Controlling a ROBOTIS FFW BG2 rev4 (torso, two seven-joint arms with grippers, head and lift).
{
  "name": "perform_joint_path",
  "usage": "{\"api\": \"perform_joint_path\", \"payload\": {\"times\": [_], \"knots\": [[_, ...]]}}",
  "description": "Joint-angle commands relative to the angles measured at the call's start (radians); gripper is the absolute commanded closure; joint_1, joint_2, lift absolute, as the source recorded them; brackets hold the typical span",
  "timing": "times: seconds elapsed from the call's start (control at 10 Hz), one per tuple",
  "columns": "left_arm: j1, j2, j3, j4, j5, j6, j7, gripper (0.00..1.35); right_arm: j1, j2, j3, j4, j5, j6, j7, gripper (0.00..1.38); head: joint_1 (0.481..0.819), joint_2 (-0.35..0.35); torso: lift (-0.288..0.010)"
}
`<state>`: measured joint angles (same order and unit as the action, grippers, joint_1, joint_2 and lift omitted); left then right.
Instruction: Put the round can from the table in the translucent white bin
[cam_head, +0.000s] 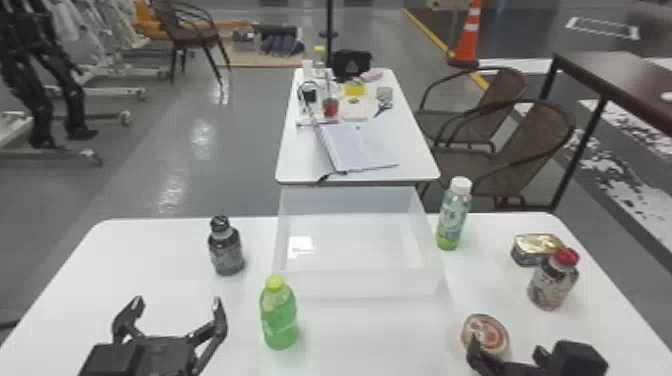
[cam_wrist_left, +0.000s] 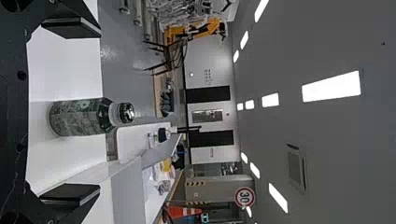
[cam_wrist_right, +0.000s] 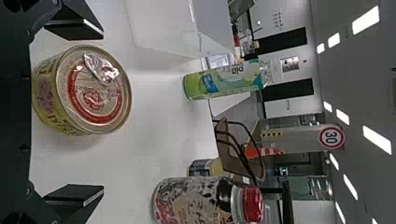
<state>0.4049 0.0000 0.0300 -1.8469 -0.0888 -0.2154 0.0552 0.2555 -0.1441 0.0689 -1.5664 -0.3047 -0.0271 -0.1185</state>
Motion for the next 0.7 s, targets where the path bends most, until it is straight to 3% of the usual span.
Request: {"api": "perform_joint_path", "payload": {"times": [0.0, 0.6], "knots": [[0.0, -0.003, 0.001, 0.002, 0.004, -0.001, 0.0, 0.13, -0.03, 0.0, 0.0, 0.032, 0.006, 0.015, 0.02, 0.13, 0.549, 0.0, -0.1], [-0.005, -0.003, 0.001, 0.012, 0.014, -0.01, -0.005, 0.13, -0.097, 0.001, 0.0, 0.123, 0.018, 0.064, 0.091, 0.13, 0.549, 0.0, -0.1]]}}
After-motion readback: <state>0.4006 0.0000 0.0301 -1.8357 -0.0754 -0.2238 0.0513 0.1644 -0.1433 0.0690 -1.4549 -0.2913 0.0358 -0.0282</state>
